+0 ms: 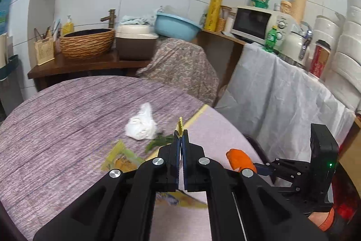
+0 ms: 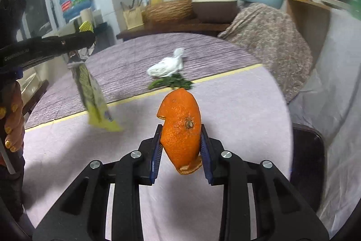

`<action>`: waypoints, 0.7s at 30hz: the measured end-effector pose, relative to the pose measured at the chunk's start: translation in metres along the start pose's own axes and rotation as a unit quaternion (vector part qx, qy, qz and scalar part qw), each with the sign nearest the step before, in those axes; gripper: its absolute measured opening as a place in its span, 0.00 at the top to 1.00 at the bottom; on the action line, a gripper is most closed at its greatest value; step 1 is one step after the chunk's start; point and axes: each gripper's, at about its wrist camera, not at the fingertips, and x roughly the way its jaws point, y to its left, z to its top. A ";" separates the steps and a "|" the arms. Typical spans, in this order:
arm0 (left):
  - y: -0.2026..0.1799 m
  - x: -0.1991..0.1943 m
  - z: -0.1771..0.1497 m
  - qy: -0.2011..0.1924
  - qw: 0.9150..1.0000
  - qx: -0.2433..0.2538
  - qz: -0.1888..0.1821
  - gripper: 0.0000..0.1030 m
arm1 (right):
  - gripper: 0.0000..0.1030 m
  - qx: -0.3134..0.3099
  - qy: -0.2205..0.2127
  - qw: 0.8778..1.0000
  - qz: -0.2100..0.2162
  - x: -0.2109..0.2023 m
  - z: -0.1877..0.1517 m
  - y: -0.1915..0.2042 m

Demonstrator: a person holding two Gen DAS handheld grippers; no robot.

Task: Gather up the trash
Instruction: 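Carry the chip bag and orange over the bin and open both grippers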

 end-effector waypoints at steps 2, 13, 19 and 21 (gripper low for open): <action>-0.020 0.002 -0.001 0.001 1.000 0.011 -0.021 0.97 | 0.70 0.010 -0.014 1.000 -0.021 -0.019 -0.013 -0.012; -0.136 0.039 0.001 0.028 0.988 0.057 -0.143 0.97 | 0.70 0.098 -0.041 0.985 -0.132 -0.098 -0.080 -0.109; -0.192 0.069 0.012 0.053 0.977 0.057 -0.197 0.97 | 0.70 0.156 -0.030 0.973 -0.167 -0.100 -0.106 -0.168; -0.206 0.085 0.013 0.066 0.976 0.051 -0.203 0.97 | 0.70 0.174 -0.023 0.970 -0.170 -0.093 -0.116 -0.184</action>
